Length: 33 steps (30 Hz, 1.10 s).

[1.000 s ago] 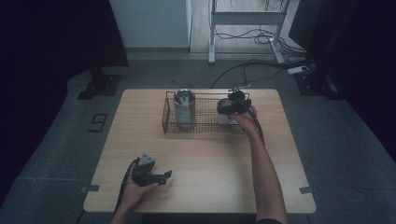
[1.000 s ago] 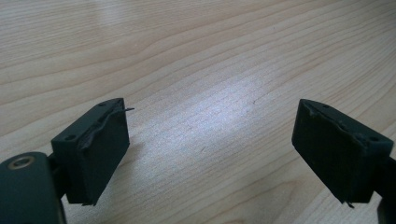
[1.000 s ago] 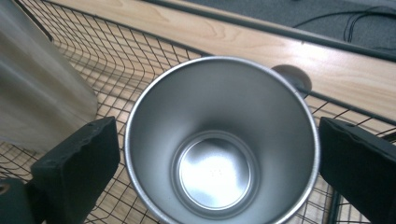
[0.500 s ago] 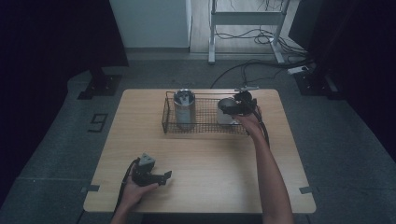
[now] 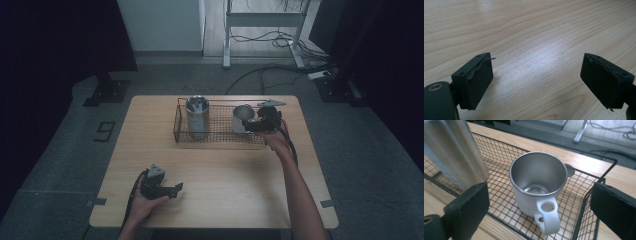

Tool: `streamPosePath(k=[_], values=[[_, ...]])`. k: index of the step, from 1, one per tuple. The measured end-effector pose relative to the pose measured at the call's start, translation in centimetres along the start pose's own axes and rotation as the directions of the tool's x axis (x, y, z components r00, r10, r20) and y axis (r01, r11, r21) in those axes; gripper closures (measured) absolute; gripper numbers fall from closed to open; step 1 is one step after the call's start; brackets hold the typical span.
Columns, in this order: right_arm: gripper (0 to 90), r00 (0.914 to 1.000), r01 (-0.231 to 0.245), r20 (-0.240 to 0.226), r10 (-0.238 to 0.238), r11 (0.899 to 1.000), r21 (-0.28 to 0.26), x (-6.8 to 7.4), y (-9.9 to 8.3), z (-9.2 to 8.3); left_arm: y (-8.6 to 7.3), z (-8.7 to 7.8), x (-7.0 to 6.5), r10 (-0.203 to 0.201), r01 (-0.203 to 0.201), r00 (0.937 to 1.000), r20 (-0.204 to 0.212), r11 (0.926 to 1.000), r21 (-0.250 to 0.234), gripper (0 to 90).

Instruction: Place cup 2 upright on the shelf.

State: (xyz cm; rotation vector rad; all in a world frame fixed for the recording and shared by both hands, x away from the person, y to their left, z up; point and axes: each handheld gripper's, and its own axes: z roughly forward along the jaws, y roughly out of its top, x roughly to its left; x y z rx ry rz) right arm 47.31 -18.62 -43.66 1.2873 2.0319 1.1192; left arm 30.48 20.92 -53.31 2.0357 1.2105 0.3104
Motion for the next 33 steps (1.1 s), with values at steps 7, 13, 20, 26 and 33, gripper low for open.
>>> streamPosePath(k=[7, 13, 20, 26, 33], values=[[6.3, 0.9997, -0.014, -0.021, 0.013, 0.999, -0.033, 0.0, -1.4, -2.3, 0.0, -0.1, 0.1, 0.001, -0.001, 1.0, -0.006, 1.0, 0.001, 11.2], [7.7, 0.9994, -0.006, -0.035, 0.004, 0.999, -0.05, 0.2, -3.1, -4.0, 0.0, 0.0, 0.2, -0.003, 0.003, 1.0, -0.008, 1.0, 0.005, 11.2], [9.3, 0.9983, -0.032, -0.051, 0.029, 0.997, -0.065, 0.2, -5.8, -5.7, -0.1, 0.0, 0.3, -0.008, 0.008, 0.9999, -0.014, 1.0, 0.005, 11.2], [11.7, 0.9964, -0.073, -0.049, 0.069, 0.994, -0.077, 0.1, -8.6, -7.4, -0.1, 0.0, 0.6, -0.013, 0.013, 0.9997, -0.023, 0.9999, 0.005, 11.2], [12.8, 0.9955, -0.084, -0.049, 0.081, 0.994, -0.066, 0.1, -11.9, -8.8, -0.2, -0.1, 0.9, -0.022, 0.022, 0.9992, -0.033, 0.9997, 0.003, 11.2]])
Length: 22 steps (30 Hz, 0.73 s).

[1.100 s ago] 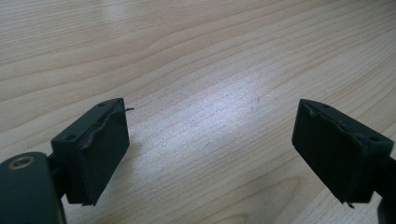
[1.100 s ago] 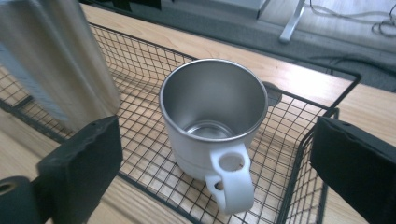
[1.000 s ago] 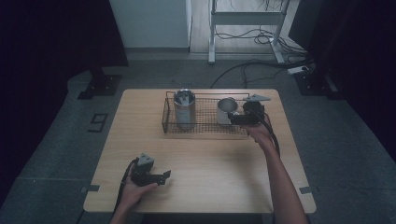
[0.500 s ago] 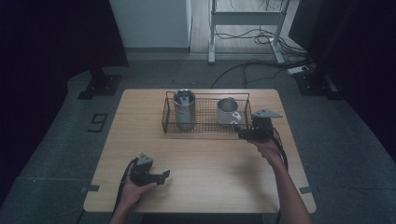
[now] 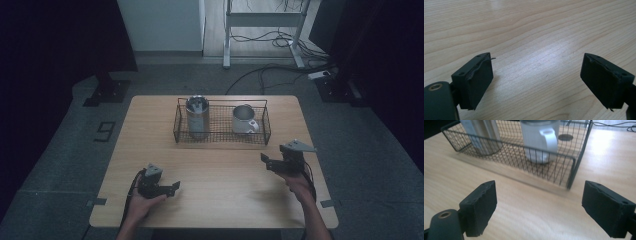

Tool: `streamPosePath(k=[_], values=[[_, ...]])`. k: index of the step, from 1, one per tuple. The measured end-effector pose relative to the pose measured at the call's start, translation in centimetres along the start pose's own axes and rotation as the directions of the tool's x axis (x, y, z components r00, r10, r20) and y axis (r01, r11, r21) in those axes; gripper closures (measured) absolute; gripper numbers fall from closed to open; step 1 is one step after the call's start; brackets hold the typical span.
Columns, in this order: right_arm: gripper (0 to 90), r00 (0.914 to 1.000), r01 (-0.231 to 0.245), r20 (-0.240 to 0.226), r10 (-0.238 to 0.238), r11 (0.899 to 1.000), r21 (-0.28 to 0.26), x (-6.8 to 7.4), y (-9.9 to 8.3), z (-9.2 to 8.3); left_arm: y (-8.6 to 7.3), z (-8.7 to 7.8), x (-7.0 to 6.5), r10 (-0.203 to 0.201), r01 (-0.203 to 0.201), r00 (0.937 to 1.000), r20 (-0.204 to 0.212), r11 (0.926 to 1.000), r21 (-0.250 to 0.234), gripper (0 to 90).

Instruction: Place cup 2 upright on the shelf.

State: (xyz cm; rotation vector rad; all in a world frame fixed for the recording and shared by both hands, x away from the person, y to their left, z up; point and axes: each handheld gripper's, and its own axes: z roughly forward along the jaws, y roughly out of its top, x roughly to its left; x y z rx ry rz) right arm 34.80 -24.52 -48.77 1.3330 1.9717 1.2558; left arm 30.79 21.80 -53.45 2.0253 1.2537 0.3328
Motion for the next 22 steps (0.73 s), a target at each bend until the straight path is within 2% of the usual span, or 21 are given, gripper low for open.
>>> streamPosePath(k=[7, 12, 22], values=[[12.9, 1.0, 0.002, 0.007, -0.003, 0.999, 0.045, -0.2, -2.9, -0.4, -0.1, 0.0, 0.2, -0.006, 0.006, 1.0, -0.007, 1.0, 0.002, 11.3], [12.9, 0.9998, 0.012, 0.015, -0.013, 0.997, 0.08, -0.7, -4.2, -0.4, 0.0, -0.1, 0.3, -0.011, 0.011, 0.9999, -0.012, 0.9999, -0.001, 11.2], [12.6, 0.9992, 0.017, 0.034, -0.02, 0.995, 0.1, -0.8, -4.8, 0.2, 0.0, -0.1, 0.3, -0.009, 0.009, 0.9999, -0.014, 1.0, -0.003, 11.2]])
